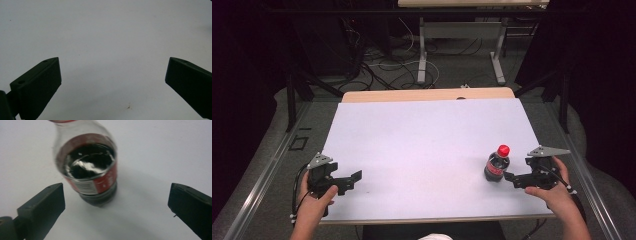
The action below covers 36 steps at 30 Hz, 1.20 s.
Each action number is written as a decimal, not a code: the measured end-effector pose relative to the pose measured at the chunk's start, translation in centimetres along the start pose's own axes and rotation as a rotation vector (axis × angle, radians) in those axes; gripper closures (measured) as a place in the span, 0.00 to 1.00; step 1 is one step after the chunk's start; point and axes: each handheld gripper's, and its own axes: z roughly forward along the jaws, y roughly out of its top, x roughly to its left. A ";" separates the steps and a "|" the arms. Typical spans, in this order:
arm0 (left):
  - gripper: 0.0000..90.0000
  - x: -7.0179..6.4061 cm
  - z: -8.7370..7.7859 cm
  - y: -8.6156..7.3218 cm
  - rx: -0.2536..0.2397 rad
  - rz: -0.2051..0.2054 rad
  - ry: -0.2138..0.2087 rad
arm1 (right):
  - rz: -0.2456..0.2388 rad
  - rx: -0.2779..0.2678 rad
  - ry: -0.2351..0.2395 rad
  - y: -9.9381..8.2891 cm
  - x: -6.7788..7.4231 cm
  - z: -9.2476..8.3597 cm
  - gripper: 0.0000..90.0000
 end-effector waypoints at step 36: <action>0.00 -0.7 1.2 -0.7 0.044 0.026 -0.018 | -0.098 -0.061 0.009 0.1 2.2 3.9 0.30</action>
